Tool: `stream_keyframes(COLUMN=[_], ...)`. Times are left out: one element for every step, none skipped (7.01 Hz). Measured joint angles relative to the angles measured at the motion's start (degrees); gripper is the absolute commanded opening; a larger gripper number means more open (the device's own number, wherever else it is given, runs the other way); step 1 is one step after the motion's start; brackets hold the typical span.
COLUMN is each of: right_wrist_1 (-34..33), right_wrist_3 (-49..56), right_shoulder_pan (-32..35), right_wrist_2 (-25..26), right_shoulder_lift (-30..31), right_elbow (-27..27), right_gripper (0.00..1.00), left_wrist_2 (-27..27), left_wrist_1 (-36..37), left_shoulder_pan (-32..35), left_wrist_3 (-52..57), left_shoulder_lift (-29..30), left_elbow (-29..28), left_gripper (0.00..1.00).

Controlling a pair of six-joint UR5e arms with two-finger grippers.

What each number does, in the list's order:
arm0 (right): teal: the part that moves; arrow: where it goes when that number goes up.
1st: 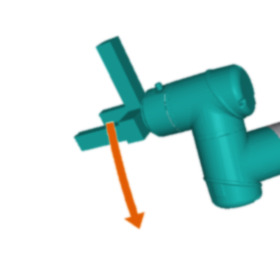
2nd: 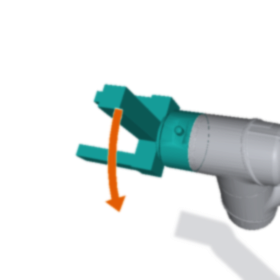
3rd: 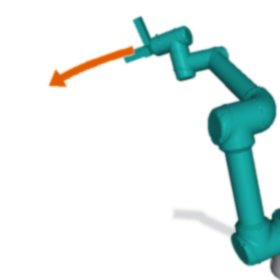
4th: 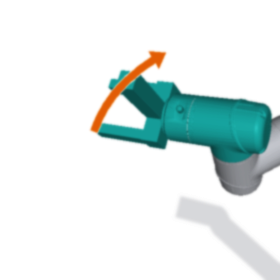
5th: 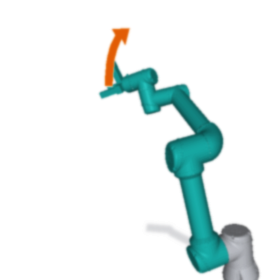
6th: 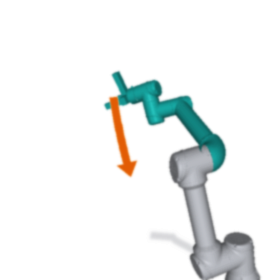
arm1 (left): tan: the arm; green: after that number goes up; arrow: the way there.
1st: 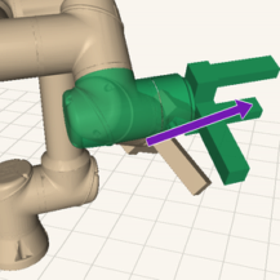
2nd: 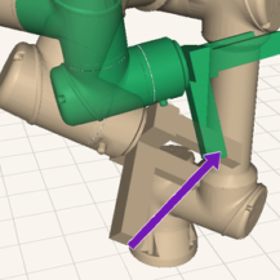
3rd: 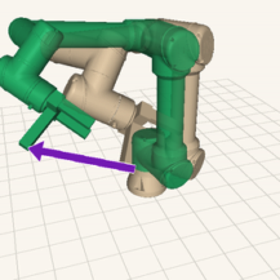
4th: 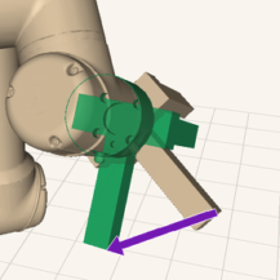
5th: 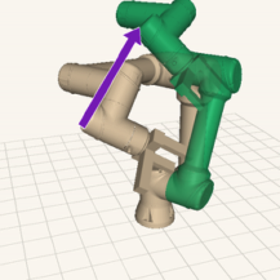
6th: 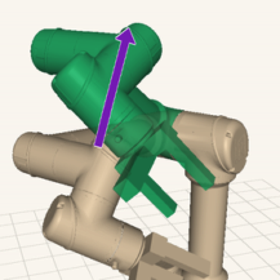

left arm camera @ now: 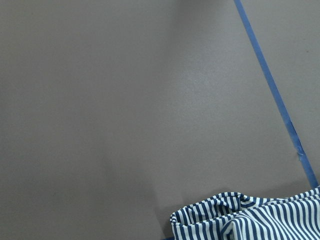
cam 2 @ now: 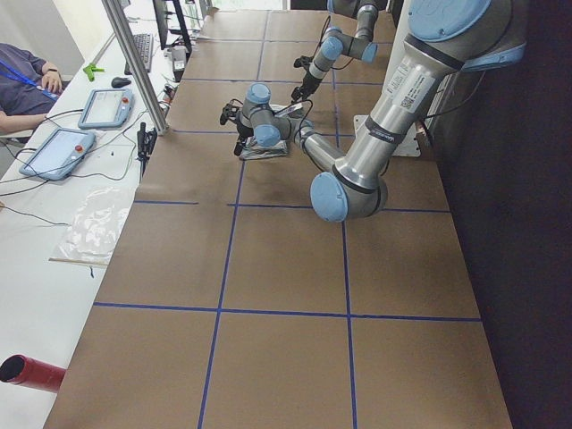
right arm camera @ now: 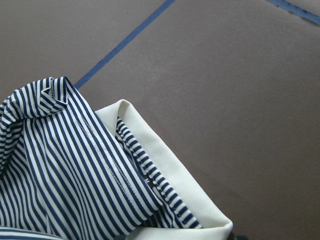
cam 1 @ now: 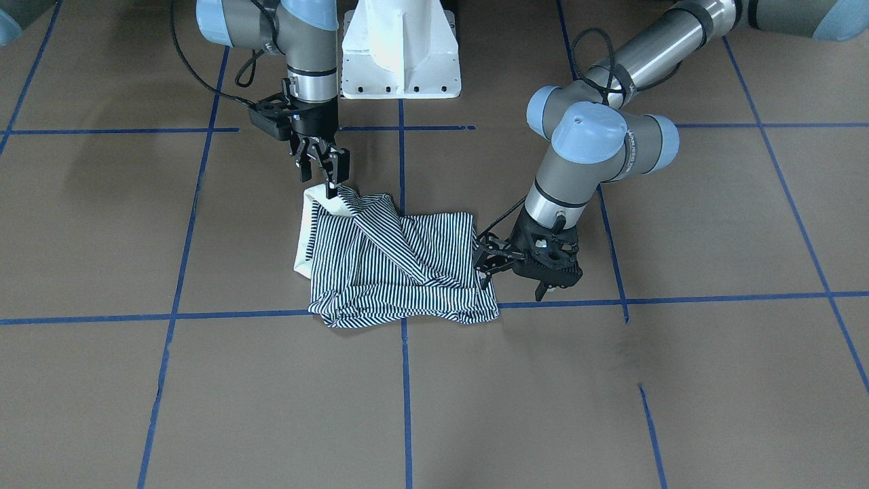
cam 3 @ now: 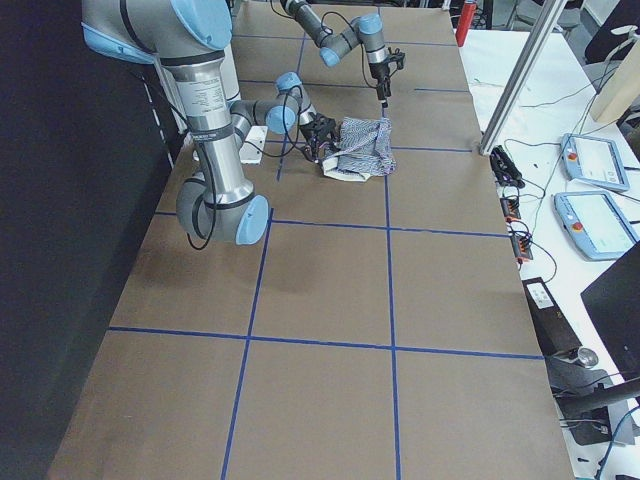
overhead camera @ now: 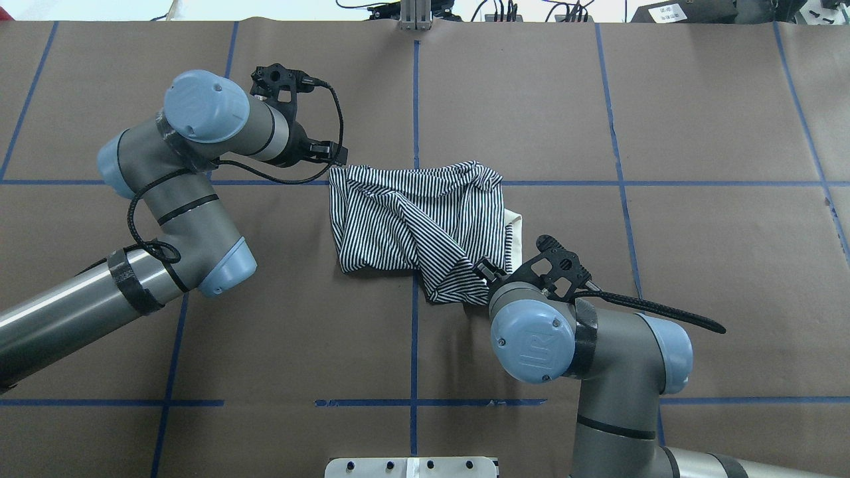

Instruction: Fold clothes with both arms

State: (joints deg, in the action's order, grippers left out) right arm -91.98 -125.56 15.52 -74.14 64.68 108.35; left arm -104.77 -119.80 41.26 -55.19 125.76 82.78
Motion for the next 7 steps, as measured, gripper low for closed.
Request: stream_keyframes(right_wrist_1=[0.03,0.04,0.04,0.04,0.04,0.03,-0.01], right_wrist_3=[-1.05,-1.71,-2.01,-2.27,-2.49,-2.49,-2.26], right_shoulder_pan=[-0.14,-0.18,-0.30,-0.41,-0.43,-0.40,-0.32], right_wrist_2=[0.39,0.81,1.00,1.07,1.12,1.16,1.16], right_shoulder_lift=[-0.20,-0.64,-1.04,-1.24,-1.48,-1.75,-1.87], right_elbow=[-0.66,-1.44,-2.10,-2.36,-2.35,-2.30,-2.23], right_gripper=[0.69,0.69,0.43,0.00,0.00,0.00,0.00], left_wrist_2=[0.00,0.00,0.00,0.00,0.00,0.00,0.00], left_wrist_1=[0.00,0.00,0.00,0.00,0.00,-0.02,-0.04], left_shoulder_pan=[-0.02,-0.06,-0.09,-0.11,-0.12,-0.12,-0.12], left_wrist_3=[0.00,0.00,0.00,0.00,0.00,0.00,0.00], left_shoulder_lift=[-0.31,-0.59,-0.83,-0.97,-1.01,-1.03,-1.04], left_elbow=[0.27,0.54,0.66,0.69,0.71,0.72,0.72], left_gripper=[1.00,1.00,1.00,1.00,1.00,1.00,1.00])
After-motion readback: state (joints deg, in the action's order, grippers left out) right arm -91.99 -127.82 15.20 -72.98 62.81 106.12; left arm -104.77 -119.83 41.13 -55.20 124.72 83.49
